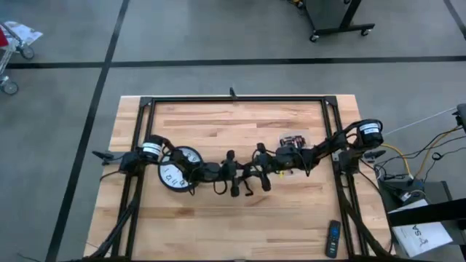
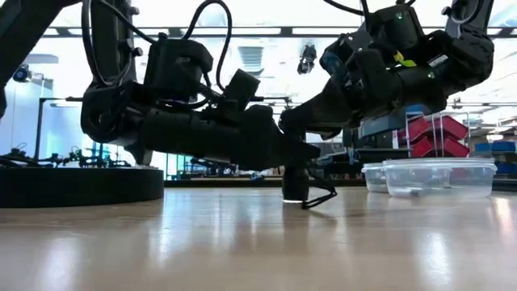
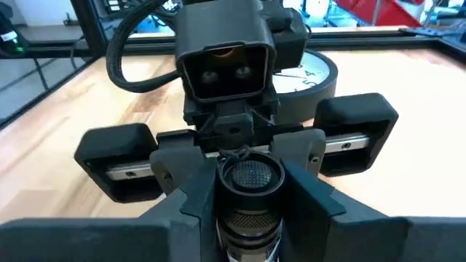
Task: Insert battery
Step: Close the black battery compartment
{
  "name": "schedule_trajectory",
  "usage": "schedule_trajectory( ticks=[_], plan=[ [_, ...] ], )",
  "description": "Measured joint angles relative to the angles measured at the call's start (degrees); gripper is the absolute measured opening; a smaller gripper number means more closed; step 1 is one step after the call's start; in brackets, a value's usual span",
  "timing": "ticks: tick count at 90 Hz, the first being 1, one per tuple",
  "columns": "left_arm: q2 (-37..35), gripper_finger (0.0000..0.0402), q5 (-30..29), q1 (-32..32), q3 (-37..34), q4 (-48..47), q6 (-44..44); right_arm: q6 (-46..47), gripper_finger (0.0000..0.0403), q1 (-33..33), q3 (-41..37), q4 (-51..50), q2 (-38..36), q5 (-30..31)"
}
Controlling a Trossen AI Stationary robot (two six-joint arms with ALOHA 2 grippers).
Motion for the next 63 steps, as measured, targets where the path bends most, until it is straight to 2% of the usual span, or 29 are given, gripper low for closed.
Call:
schedule_trajectory(
  ticks=[24, 52, 63],
  plan=[
    [0.01, 0.0114, -2.49, 0.04, -0.02, 0.70, -0.64, -1.76, 0.0099, -0.04, 0.11, 0.18, 0.56, 1.69],
    [-0.34, 0.0107, -3.78, 0.07, -0.14, -0.13, -1.40, 1.26, 0.0100, -0.09, 1.73, 5.50, 7.97, 3.37],
    [-1.55, 0.0112, -3.31, 0.07, -1.87, -0.63, -2.29, 1.21, 0.0099, -0.05, 1.84, 6.33, 8.37, 3.35]
  ],
)
